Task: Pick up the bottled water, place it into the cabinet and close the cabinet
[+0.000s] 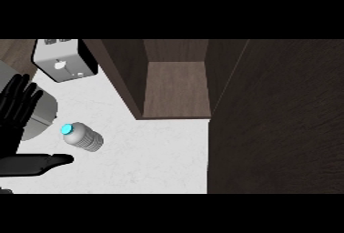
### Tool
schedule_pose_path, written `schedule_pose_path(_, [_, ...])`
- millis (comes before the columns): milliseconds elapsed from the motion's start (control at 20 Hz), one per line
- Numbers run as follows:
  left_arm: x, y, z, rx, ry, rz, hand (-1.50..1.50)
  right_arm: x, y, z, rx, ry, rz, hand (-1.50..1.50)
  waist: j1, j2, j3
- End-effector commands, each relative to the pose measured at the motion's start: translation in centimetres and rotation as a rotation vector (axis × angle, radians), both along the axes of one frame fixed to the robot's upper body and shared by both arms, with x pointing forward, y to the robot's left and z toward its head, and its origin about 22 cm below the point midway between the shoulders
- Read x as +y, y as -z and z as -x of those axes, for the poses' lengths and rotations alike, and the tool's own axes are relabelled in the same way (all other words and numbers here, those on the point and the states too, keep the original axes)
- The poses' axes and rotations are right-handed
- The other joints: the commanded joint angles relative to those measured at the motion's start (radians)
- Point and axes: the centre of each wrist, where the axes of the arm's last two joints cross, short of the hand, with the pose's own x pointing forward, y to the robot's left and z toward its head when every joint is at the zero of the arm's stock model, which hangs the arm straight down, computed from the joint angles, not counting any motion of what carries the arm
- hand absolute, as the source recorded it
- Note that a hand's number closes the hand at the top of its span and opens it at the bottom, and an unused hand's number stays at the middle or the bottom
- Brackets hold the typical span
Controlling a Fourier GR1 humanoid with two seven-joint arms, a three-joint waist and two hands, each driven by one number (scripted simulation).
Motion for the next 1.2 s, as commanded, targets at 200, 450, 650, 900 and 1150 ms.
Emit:
schedule_pose_path(200, [3.0, 5.3, -0.8, 0.124, -0.02, 0.02, -1.5, -0.2, -3.3, 3.4, -0.075, 0.003, 0.022, -1.5, -0.008, 0.001, 0.0])
schedule_pose_path(450, [4.4, 9.6, -3.0, 0.203, -0.018, 0.077, -1.5, -0.1, -2.5, 3.7, -0.069, 0.007, 0.019, -1.5, -0.015, 0.003, -0.001])
schedule_pose_path(650, [6.5, 12.9, -2.4, 0.222, -0.04, 0.127, -1.5, 0.4, -2.4, 4.1, -0.053, 0.008, 0.011, -1.5, -0.013, 0.004, -0.002])
schedule_pose_path(900, [6.0, 16.7, -2.6, 0.241, -0.053, 0.092, -1.5, -0.2, -3.3, 5.3, -0.056, 0.007, 0.028, -1.5, -0.019, 0.004, -0.002])
schedule_pose_path(1150, [5.5, 20.3, -2.8, 0.271, 0.008, 0.142, -1.5, 0.4, -1.4, 4.9, -0.062, 0.007, 0.038, -1.5, -0.027, 0.006, -0.003])
